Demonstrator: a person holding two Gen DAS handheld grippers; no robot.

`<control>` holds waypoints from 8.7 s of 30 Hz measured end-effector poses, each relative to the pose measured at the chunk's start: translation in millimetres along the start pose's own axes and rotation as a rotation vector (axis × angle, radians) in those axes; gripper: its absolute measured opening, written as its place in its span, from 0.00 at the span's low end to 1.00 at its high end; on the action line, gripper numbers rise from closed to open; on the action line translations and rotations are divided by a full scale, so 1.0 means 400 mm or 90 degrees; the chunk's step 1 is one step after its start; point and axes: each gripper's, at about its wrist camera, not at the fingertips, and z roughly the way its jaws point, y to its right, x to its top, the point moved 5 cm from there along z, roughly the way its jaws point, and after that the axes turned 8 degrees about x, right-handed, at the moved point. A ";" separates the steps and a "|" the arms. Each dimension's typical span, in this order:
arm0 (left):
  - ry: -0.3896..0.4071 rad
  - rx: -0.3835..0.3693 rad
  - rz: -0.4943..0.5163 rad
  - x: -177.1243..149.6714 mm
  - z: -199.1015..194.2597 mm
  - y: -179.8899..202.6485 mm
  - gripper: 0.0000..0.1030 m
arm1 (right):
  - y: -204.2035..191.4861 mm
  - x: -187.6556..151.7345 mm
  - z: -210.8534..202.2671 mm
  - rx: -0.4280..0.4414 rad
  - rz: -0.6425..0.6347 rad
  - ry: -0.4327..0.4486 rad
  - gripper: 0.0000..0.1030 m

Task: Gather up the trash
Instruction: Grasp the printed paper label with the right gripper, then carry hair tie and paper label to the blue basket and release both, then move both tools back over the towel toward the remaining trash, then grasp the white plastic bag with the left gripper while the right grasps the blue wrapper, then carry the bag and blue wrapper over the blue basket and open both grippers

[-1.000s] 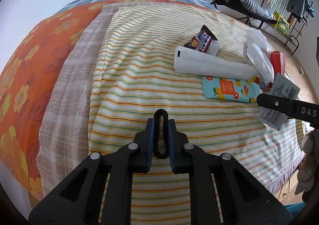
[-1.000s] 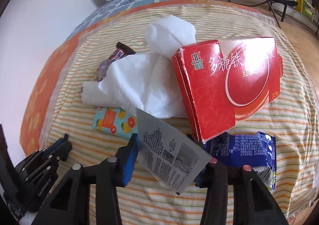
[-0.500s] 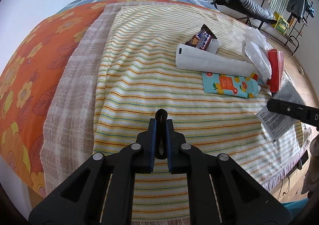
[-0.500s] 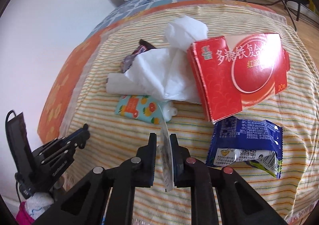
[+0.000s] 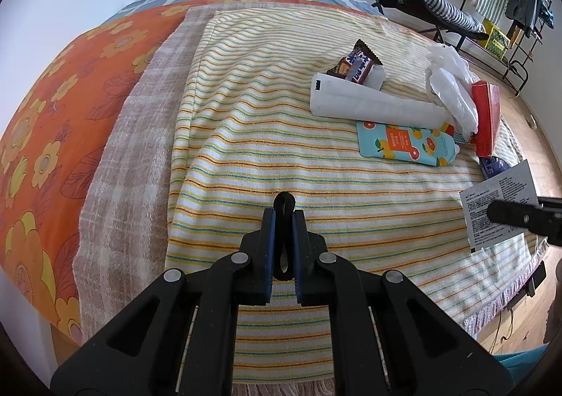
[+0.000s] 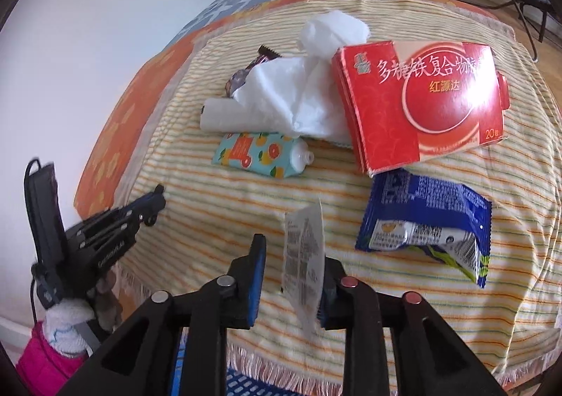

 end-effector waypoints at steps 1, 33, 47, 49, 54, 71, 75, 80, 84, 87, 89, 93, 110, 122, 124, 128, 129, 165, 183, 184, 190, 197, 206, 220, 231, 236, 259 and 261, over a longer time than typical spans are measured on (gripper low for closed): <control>0.000 0.000 0.000 -0.002 -0.002 0.000 0.07 | -0.002 -0.004 0.001 -0.002 -0.003 -0.002 0.14; 0.023 -0.058 0.037 -0.122 -0.216 0.052 0.06 | -0.142 -0.139 -0.107 0.050 -0.068 -0.006 0.01; -0.031 -0.082 0.033 -0.295 -0.264 0.085 0.06 | -0.217 -0.309 -0.106 0.052 -0.139 -0.094 0.01; -0.040 -0.084 0.031 -0.317 -0.264 0.088 0.06 | -0.225 -0.331 -0.098 0.052 -0.146 -0.107 0.01; -0.062 -0.088 0.031 -0.362 -0.259 0.096 0.06 | -0.238 -0.367 -0.078 0.045 -0.158 -0.132 0.01; -0.104 -0.076 0.039 -0.431 -0.229 0.097 0.07 | -0.234 -0.394 -0.048 0.050 -0.140 -0.163 0.05; -0.108 -0.068 0.038 -0.434 -0.222 0.091 0.39 | -0.230 -0.391 -0.050 0.053 -0.135 -0.160 0.21; -0.108 -0.066 0.033 -0.434 -0.225 0.085 0.52 | -0.233 -0.378 -0.064 0.045 -0.139 -0.140 0.34; -0.103 -0.064 0.027 -0.432 -0.231 0.081 0.63 | -0.233 -0.362 -0.075 0.025 -0.140 -0.117 0.70; -0.104 -0.064 0.022 -0.431 -0.229 0.079 0.64 | -0.229 -0.349 -0.083 0.011 -0.139 -0.103 0.75; -0.105 -0.065 0.021 -0.428 -0.228 0.080 0.64 | -0.222 -0.339 -0.090 0.003 -0.128 -0.100 0.80; -0.098 -0.069 0.023 -0.421 -0.237 0.081 0.64 | -0.217 -0.306 -0.126 0.013 -0.096 -0.078 0.81; -0.003 -0.083 0.041 -0.236 -0.290 0.076 0.64 | -0.115 -0.116 -0.323 -0.018 -0.084 0.056 0.88; 0.053 -0.125 0.069 0.004 -0.268 0.191 0.64 | 0.133 -0.045 -0.317 -0.073 -0.033 0.084 0.85; 0.059 -0.126 0.077 0.040 -0.254 0.213 0.64 | 0.165 -0.036 -0.311 -0.056 -0.013 0.086 0.83; 0.056 -0.139 0.075 0.124 -0.214 0.254 0.64 | 0.209 -0.006 -0.284 -0.029 0.002 0.082 0.75; 0.054 -0.142 0.072 0.141 -0.205 0.260 0.64 | 0.214 0.001 -0.275 -0.022 0.005 0.083 0.75; -0.047 -0.133 0.025 0.372 0.074 0.390 0.32 | 0.227 0.064 -0.053 0.044 -0.013 -0.002 0.78; -0.046 -0.166 -0.036 0.373 0.076 0.362 0.66 | 0.187 0.039 -0.059 -0.027 -0.110 -0.015 0.86; -0.049 -0.164 -0.032 0.375 0.080 0.370 0.66 | 0.180 0.042 -0.050 -0.029 -0.117 -0.017 0.86; -0.090 -0.156 -0.026 0.361 0.117 0.406 0.42 | 0.160 0.038 -0.017 -0.064 -0.151 -0.029 0.86; -0.061 -0.135 -0.012 0.358 0.086 0.394 0.32 | 0.133 0.027 -0.012 -0.070 -0.183 -0.051 0.84; -0.029 -0.139 -0.039 0.380 0.028 0.325 0.31 | 0.128 -0.004 -0.024 -0.070 -0.187 -0.084 0.48; 0.031 -0.129 -0.030 0.355 -0.098 0.228 0.31 | 0.103 -0.023 -0.079 -0.069 -0.133 -0.054 0.29; 0.052 -0.133 -0.011 0.259 -0.184 0.179 0.31 | 0.070 -0.038 -0.105 -0.072 -0.132 -0.033 0.23; 0.059 -0.134 -0.012 0.210 -0.215 0.154 0.31 | 0.051 -0.032 -0.138 -0.066 -0.129 -0.008 0.23; 0.034 -0.153 -0.010 -0.082 -0.328 0.113 0.31 | -0.139 -0.164 -0.216 -0.005 -0.183 -0.031 0.23; 0.020 -0.153 -0.020 -0.121 -0.327 0.103 0.31 | -0.159 -0.187 -0.209 -0.006 -0.198 -0.046 0.23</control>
